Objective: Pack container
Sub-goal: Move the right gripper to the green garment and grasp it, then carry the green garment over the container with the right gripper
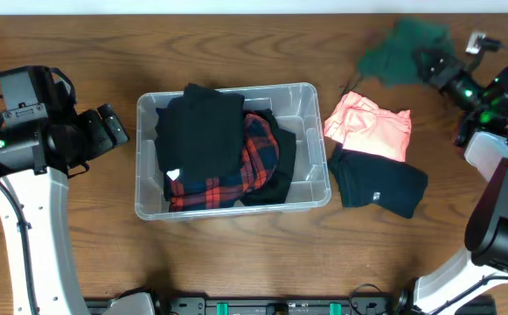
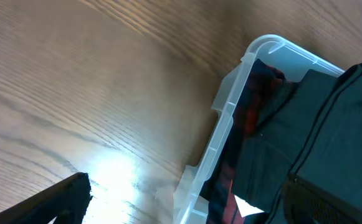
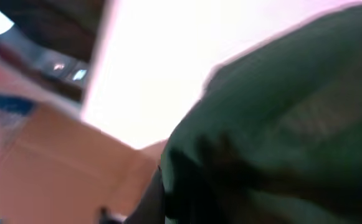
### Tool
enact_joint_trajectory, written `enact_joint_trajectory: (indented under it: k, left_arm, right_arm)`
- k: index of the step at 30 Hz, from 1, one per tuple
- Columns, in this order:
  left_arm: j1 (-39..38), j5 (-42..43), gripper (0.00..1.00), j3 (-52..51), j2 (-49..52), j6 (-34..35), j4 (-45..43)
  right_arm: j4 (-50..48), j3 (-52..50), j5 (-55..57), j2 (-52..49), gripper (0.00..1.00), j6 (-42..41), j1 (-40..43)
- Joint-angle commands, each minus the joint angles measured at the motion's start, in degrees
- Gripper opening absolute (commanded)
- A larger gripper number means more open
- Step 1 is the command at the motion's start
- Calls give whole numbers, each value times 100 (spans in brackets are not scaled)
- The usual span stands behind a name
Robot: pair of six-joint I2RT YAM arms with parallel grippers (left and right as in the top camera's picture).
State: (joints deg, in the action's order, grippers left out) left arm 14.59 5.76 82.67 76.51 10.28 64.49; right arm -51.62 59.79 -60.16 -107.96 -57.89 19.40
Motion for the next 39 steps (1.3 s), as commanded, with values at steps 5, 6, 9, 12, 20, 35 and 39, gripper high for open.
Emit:
enact_joint_trajectory:
  k: [5, 6, 9, 12, 20, 35, 39]
  left_arm:
    - [28, -26, 98, 81, 26, -74, 20]
    - [28, -26, 98, 81, 26, -74, 20]
    - [28, -26, 98, 81, 26, -74, 20]
    - [28, -26, 98, 81, 26, -74, 20]
    - [28, -26, 98, 81, 26, -74, 20]
    - [28, -26, 98, 81, 26, -74, 20]
    - [28, -26, 98, 81, 26, -74, 20]
  right_arm:
    - [-2385, 22, -629, 396, 1, -2942, -737]
    - [-2636, 22, -632, 417, 1, -3189, -879]
    - [-3060, 22, -743, 459, 1, -3532, -1482]
    - [-2988, 22, -957, 459, 1, -3453, -2111]
    - [-382, 22, -1320, 459, 1, -852, -3576]
    - [1622, 22, 378, 511, 2, -570, -4503]
    - [2577, 22, 1012, 522, 2, -509, -4651]
